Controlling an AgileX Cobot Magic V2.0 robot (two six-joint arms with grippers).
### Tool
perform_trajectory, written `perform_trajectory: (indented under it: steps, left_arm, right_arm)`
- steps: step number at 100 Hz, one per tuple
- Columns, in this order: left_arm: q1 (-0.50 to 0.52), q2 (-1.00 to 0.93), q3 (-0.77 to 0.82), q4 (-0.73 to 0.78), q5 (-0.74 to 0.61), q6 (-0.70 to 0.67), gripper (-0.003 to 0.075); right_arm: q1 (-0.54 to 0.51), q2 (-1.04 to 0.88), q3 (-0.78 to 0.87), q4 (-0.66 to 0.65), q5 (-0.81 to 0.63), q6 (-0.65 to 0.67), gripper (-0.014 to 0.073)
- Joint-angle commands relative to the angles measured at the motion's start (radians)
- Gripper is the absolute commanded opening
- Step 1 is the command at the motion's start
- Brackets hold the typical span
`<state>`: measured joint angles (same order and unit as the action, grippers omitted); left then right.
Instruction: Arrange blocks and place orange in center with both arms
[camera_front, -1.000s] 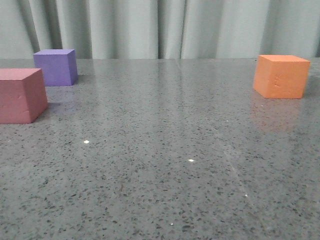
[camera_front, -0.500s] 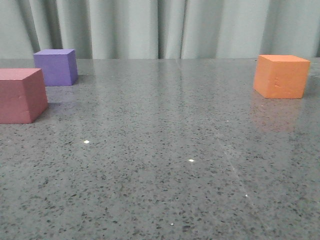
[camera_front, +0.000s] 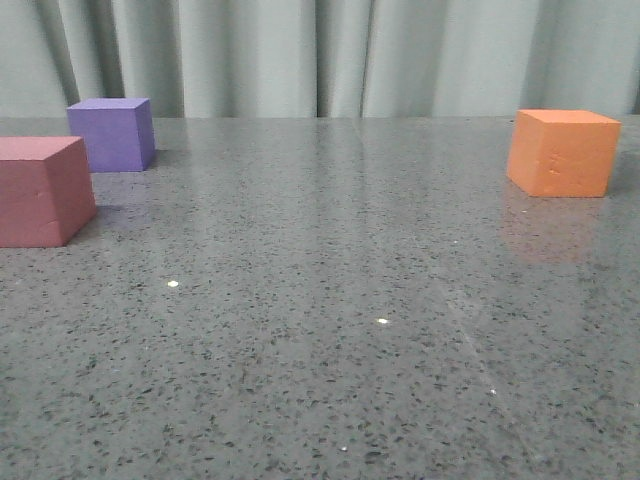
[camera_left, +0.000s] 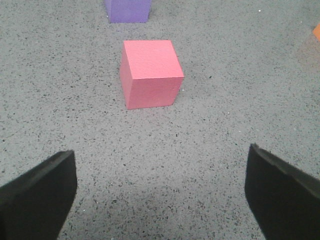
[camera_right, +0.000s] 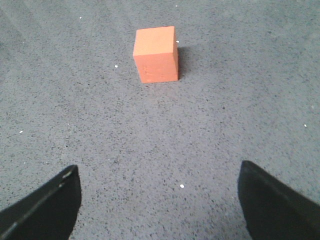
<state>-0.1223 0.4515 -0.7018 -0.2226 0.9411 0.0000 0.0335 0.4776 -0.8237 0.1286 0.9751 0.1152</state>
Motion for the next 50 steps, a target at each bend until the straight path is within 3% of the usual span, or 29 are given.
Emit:
perform_trajectory:
  steps: [1,50]
  left_arm:
    - [-0.006,0.015,-0.036,-0.017,-0.06,-0.008,0.064]
    - [-0.006,0.015,-0.036,-0.016,-0.06,-0.008,0.064]
  right_arm:
    - [-0.007,0.095,-0.074,0.048,-0.084,-0.053,0.0633]
    - [-0.006,0.709,-0.514,0.081,-0.112,-0.115,0.0633]
